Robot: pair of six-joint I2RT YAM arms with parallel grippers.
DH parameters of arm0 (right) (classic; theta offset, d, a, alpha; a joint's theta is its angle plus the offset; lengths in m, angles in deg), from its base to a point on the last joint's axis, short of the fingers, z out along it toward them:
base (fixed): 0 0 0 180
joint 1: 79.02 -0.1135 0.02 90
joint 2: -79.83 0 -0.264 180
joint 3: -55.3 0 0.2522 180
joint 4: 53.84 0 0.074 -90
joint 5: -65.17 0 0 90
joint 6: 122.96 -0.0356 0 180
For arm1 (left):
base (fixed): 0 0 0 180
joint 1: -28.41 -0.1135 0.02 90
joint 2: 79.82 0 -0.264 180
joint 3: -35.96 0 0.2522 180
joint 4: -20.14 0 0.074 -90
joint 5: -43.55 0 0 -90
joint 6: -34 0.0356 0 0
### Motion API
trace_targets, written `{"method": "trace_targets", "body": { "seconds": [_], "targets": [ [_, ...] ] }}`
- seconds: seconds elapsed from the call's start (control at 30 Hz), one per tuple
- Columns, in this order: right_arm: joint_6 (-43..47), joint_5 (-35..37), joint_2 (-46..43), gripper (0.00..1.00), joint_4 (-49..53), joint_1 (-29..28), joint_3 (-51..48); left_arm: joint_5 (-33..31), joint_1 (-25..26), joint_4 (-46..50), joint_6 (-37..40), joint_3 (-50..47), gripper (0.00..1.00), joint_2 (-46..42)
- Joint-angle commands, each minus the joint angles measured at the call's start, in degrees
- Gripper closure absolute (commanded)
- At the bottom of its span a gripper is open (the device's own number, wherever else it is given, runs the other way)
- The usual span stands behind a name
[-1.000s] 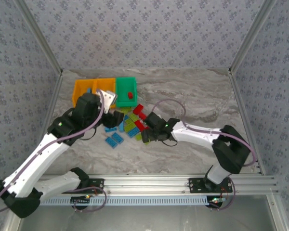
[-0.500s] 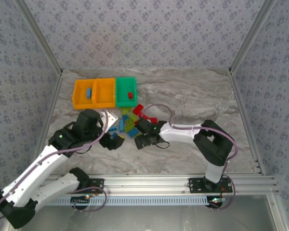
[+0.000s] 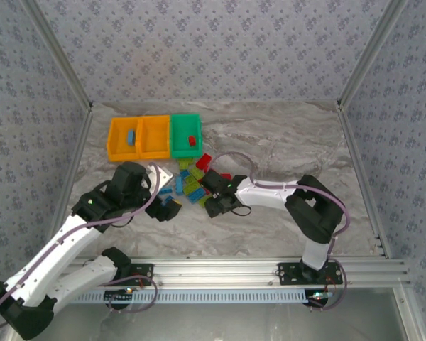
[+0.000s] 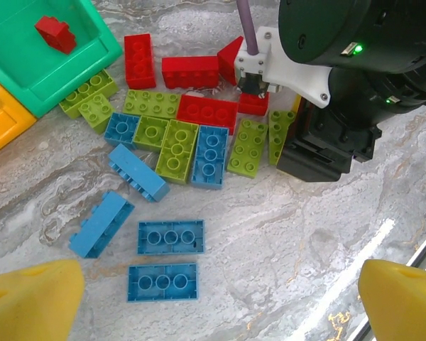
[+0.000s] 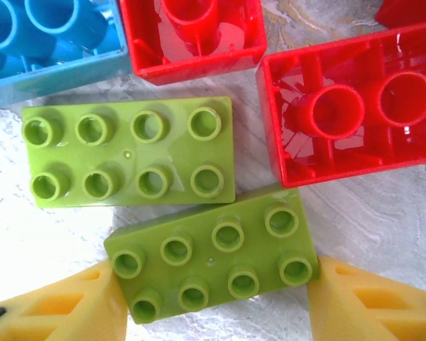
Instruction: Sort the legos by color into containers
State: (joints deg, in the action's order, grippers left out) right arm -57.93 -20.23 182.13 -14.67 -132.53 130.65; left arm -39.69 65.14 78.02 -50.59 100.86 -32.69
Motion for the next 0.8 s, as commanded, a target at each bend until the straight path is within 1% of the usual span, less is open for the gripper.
{"method": "trace_targets", "body": {
  "seconds": [0.0,0.23,0.3,0.37,0.4,0.43,0.47,0.53,0.57,0.63,0.7,0.77],
  "targets": [
    [-0.03,-1.51,-5.16,0.46,-1.66,-0.61,-1.34,3.29,-0.44,-1.28,2.36,-0.85,0.01,-0.7],
    [0.63,0.4,-16.75,0.49,-1.96,-0.76,-1.64,12.4,-0.91,-3.45,5.71,-2.47,0.01,-4.37],
    [1.79,0.16,-18.12,0.49,-4.13,-0.55,-0.41,15.65,-1.04,-4.48,6.5,-3.09,0.01,-6.1],
    [4.21,-0.6,-17.18,0.48,-6.56,-0.42,2.35,16.63,-1.3,-4.92,6.49,-3.74,0.01,-7.86],
    [5.5,-0.52,-15.76,0.48,-7.42,-0.44,4.63,15.44,-1.59,-7.05,5.88,-4.01,0.01,-8.81],
    [6.65,-0.55,-13.77,0.48,-8.4,-0.23,7.2,12.94,-2.1,-8.05,4.66,-4.44,0.01,-9.6],
    [7.41,-0.82,-11.85,0.48,-9.21,0.04,10.01,9.79,-2.73,-9.13,3.05,-4.88,0.01,-10.31],
    [8.26,-1.65,-6.32,0.48,-11.47,0.98,16.11,1.25,-4.82,-11.2,-0.66,-5.79,0.01,-11.59],
    [9.19,-1.94,-3.88,0.49,-12.67,1.23,18.51,-1.8,-6.01,-11.64,-1.87,-5.97,0.01,-12.0],
    [11.37,-0.31,2.59,0.48,-14.7,1.8,24.45,-7.21,-8.95,-12.27,-3.9,-6.3,0.01,-12.79],
    [12.49,0.11,8.78,0.49,-15.75,2.96,31.02,-9.27,-11.44,-12.5,-4.73,-6.57,0.01,-13.42],
    [11.87,-2.32,14.83,0.49,-16.01,4.6,37.55,-10.46,-13.34,-12.52,-5.21,-6.66,0.01,-13.81]
  ]
}}
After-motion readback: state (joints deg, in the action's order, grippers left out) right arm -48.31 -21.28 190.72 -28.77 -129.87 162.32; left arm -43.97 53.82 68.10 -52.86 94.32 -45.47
